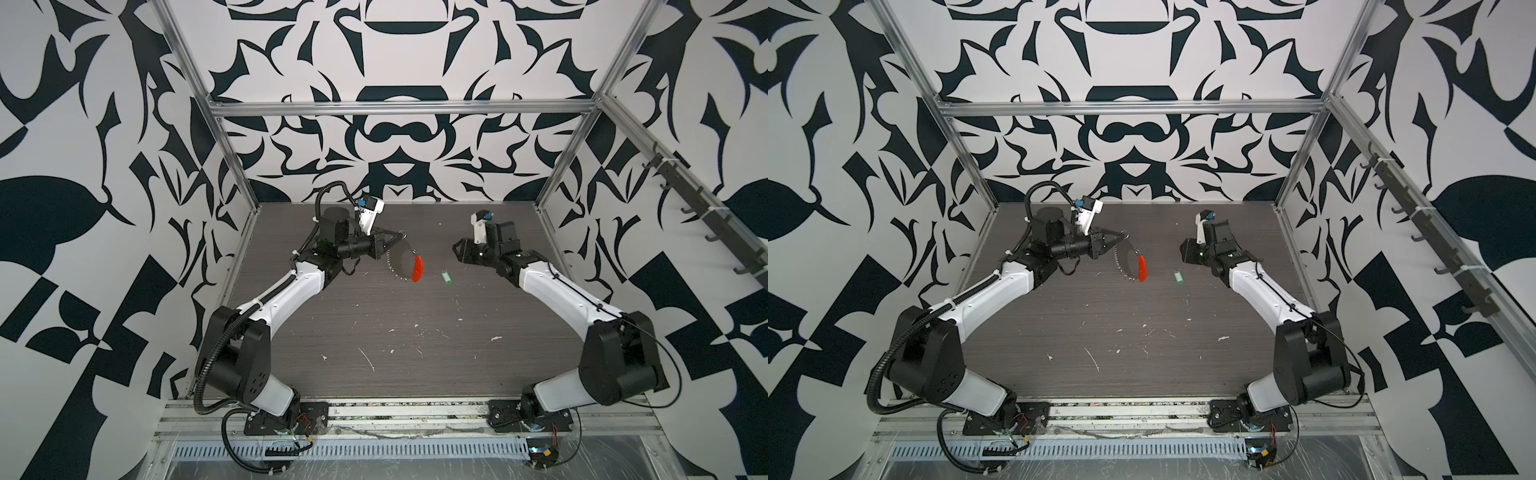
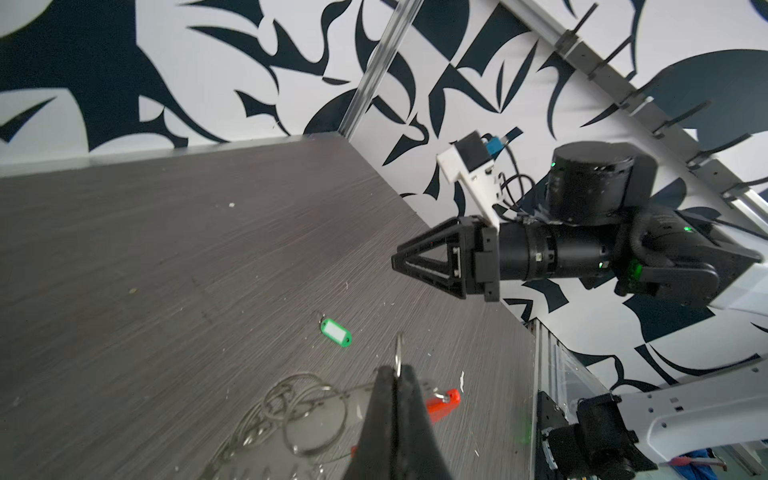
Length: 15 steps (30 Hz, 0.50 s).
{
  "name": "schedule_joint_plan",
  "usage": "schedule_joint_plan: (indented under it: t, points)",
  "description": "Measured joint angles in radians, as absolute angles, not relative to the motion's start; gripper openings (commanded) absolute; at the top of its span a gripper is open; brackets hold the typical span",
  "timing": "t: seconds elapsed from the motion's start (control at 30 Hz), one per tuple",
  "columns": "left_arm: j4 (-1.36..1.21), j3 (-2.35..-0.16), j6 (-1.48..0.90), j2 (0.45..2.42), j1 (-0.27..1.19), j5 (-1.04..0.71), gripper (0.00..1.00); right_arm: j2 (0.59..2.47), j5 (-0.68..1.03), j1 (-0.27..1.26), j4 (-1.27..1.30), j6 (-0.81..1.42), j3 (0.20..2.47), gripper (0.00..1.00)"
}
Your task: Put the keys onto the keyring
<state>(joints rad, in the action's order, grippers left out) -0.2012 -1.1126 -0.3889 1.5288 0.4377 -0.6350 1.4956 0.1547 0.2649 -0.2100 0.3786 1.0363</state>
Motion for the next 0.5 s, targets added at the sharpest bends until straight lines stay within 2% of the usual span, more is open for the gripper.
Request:
schedule_joint_plan:
  t: [0.1,0.5]
  points:
    - [-0.152,-1.114,-0.404,1.529,0.438,-0.609,0.00,1.558,0.147,0.258,-0.276,0.365,1.008,0.49]
    - [-0.068,-1.135,-0.419,1.519,0.438,-0.616,0.00,1.787,0.206,0.255,-0.297,0.361,1.053,0.50]
